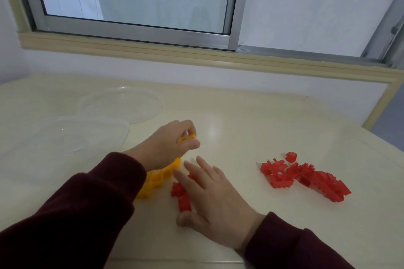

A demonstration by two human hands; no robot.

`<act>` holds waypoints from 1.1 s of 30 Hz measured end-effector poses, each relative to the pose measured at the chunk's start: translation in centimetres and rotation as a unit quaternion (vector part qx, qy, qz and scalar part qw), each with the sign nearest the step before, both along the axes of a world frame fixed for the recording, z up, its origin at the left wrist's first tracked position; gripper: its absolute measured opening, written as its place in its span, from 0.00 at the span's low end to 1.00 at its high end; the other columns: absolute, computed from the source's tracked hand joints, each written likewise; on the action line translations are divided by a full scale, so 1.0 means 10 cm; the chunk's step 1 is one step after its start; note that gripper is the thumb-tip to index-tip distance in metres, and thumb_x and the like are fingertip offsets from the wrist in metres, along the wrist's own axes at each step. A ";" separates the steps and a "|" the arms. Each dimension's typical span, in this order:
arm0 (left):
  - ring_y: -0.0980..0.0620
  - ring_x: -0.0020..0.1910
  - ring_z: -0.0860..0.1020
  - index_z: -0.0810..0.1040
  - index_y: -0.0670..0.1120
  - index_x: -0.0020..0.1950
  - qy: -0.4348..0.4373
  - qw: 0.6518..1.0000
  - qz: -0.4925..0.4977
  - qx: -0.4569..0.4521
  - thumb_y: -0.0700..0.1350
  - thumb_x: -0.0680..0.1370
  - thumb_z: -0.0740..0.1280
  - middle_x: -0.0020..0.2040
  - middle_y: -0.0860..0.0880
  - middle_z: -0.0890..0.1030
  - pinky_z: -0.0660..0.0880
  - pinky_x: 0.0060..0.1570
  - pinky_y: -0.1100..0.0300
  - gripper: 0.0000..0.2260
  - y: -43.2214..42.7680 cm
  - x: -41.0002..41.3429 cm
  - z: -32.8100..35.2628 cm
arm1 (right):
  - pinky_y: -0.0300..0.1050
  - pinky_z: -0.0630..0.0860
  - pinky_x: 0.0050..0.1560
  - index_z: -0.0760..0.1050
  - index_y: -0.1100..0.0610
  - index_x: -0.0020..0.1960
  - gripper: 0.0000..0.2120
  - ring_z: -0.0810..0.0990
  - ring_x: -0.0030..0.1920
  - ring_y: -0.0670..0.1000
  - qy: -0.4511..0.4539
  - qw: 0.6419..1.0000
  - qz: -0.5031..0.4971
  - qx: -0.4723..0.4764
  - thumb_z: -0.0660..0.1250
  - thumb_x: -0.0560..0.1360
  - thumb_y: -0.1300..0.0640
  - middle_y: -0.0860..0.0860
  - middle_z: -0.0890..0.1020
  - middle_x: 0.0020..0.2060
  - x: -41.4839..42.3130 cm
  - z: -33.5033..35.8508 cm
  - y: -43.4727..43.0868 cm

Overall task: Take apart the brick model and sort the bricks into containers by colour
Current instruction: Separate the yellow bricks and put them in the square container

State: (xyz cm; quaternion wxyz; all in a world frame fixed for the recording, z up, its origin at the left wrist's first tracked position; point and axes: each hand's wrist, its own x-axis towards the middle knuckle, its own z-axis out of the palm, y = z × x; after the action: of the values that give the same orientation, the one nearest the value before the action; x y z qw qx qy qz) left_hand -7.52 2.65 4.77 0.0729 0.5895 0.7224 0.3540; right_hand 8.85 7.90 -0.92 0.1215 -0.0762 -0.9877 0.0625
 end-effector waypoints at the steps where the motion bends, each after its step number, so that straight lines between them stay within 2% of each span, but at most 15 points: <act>1: 0.53 0.35 0.71 0.73 0.49 0.41 -0.001 1.000 0.012 0.013 0.46 0.73 0.65 0.41 0.46 0.75 0.66 0.36 0.60 0.03 -0.06 -0.01 -0.02 | 0.55 0.57 0.71 0.53 0.45 0.72 0.31 0.56 0.72 0.56 -0.001 1.000 0.004 0.021 0.56 0.73 0.37 0.54 0.63 0.70 -0.03 0.00 0.02; 3: 0.53 0.36 0.71 0.73 0.49 0.41 -0.003 0.999 0.035 0.036 0.46 0.73 0.65 0.40 0.46 0.74 0.66 0.35 0.60 0.03 -0.19 -0.04 -0.08 | 0.53 0.68 0.58 0.62 0.47 0.69 0.27 0.68 0.58 0.57 0.009 0.999 0.006 0.049 0.58 0.73 0.39 0.54 0.72 0.58 -0.06 0.02 0.04; 4: 0.53 0.35 0.71 0.72 0.49 0.42 0.006 0.998 0.044 0.046 0.46 0.73 0.65 0.39 0.47 0.74 0.65 0.35 0.61 0.03 -0.24 -0.05 -0.12 | 0.52 0.69 0.51 0.65 0.49 0.66 0.26 0.69 0.53 0.56 0.016 0.998 0.003 0.059 0.59 0.72 0.39 0.54 0.73 0.53 -0.07 0.03 0.05; 6: 0.55 0.36 0.70 0.72 0.51 0.42 0.034 0.996 0.060 0.054 0.47 0.73 0.66 0.39 0.49 0.73 0.64 0.34 0.63 0.04 -0.34 -0.04 -0.19 | 0.49 0.67 0.42 0.68 0.52 0.61 0.23 0.71 0.47 0.56 0.024 0.998 -0.006 0.051 0.61 0.72 0.40 0.53 0.72 0.49 -0.05 0.06 0.04; 9: 0.58 0.36 0.70 0.68 0.57 0.39 0.058 0.994 0.068 0.063 0.46 0.73 0.68 0.38 0.54 0.70 0.63 0.35 0.68 0.09 -0.41 0.01 -0.28 | 0.48 0.67 0.36 0.67 0.54 0.53 0.18 0.73 0.40 0.56 0.030 0.999 -0.016 0.024 0.60 0.71 0.43 0.52 0.70 0.47 -0.03 0.07 0.01; 12: 0.56 0.37 0.71 0.70 0.53 0.42 0.090 0.992 0.065 0.064 0.48 0.72 0.68 0.40 0.54 0.69 0.66 0.37 0.64 0.07 -0.43 0.08 -0.31 | 0.48 0.69 0.32 0.65 0.54 0.46 0.11 0.67 0.32 0.55 0.043 0.998 -0.025 0.026 0.58 0.70 0.48 0.53 0.68 0.45 0.00 0.09 -0.03; 15: 0.51 0.40 0.73 0.72 0.49 0.47 0.118 0.989 0.072 0.047 0.50 0.72 0.68 0.44 0.51 0.70 0.72 0.41 0.54 0.08 -0.44 0.16 -0.35 | 0.50 0.70 0.31 0.67 0.54 0.48 0.08 0.66 0.32 0.56 0.027 0.999 -0.007 0.040 0.56 0.71 0.52 0.54 0.69 0.44 0.01 0.09 -0.06; 18: 0.49 0.43 0.75 0.72 0.49 0.50 0.154 0.986 0.069 0.012 0.52 0.73 0.66 0.48 0.51 0.70 0.73 0.43 0.52 0.10 -0.42 0.27 -0.38 | 0.50 0.70 0.31 0.68 0.55 0.45 0.08 0.69 0.31 0.58 0.034 0.998 -0.026 0.035 0.55 0.70 0.52 0.54 0.70 0.43 0.07 0.10 -0.03; 22: 0.49 0.44 0.76 0.71 0.50 0.53 0.221 0.974 0.052 -0.029 0.55 0.74 0.63 0.52 0.51 0.70 0.72 0.41 0.56 0.12 -0.38 0.35 -0.41 | 0.44 0.68 0.25 0.72 0.53 0.41 0.09 0.75 0.28 0.55 0.154 0.974 -0.154 0.060 0.57 0.68 0.49 0.51 0.74 0.41 0.35 0.22 0.22; 25: 0.51 0.46 0.74 0.71 0.51 0.54 0.243 0.969 0.038 -0.036 0.55 0.75 0.62 0.53 0.52 0.70 0.72 0.43 0.57 0.12 -0.36 0.37 -0.45 | 0.46 0.73 0.27 0.75 0.54 0.43 0.06 0.78 0.31 0.56 0.206 0.944 -0.254 0.049 0.64 0.69 0.52 0.52 0.75 0.44 0.66 0.30 0.57; 27: 0.52 0.47 0.73 0.71 0.51 0.54 0.255 0.966 0.033 -0.036 0.55 0.75 0.62 0.52 0.52 0.71 0.72 0.44 0.57 0.11 -0.34 0.36 -0.47 | 0.44 0.72 0.29 0.74 0.52 0.46 0.09 0.78 0.34 0.54 0.164 0.932 -0.319 0.055 0.65 0.70 0.48 0.51 0.73 0.47 0.84 0.31 0.77; 29: 0.51 0.49 0.72 0.72 0.50 0.53 0.261 0.964 0.030 -0.028 0.54 0.75 0.62 0.51 0.51 0.72 0.72 0.47 0.54 0.11 -0.32 0.36 -0.50 | 0.41 0.67 0.28 0.72 0.50 0.47 0.13 0.76 0.37 0.50 0.092 0.929 -0.336 0.122 0.62 0.70 0.42 0.47 0.72 0.48 0.93 0.25 0.87; 30: 0.50 0.49 0.72 0.73 0.50 0.52 0.265 0.963 0.029 -0.022 0.54 0.74 0.63 0.51 0.50 0.73 0.72 0.48 0.53 0.11 -0.32 0.35 -0.51 | 0.41 0.67 0.28 0.72 0.51 0.47 0.12 0.75 0.36 0.49 0.095 0.930 -0.331 0.126 0.64 0.70 0.43 0.48 0.72 0.47 0.94 0.23 0.88; 33: 0.48 0.48 0.72 0.76 0.48 0.50 0.282 0.959 0.024 -0.007 0.53 0.74 0.65 0.48 0.49 0.76 0.73 0.47 0.52 0.11 -0.33 0.34 -0.52 | 0.45 0.71 0.32 0.76 0.54 0.43 0.05 0.75 0.38 0.53 0.134 0.933 -0.318 0.101 0.68 0.69 0.54 0.52 0.76 0.44 0.94 0.19 0.88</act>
State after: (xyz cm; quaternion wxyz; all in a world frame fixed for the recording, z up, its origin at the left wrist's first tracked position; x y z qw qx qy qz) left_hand -4.15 -0.61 -0.40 -0.1378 0.6474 0.7300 0.1703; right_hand 18.20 16.74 1.02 0.2734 -0.3647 -0.8873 -0.0699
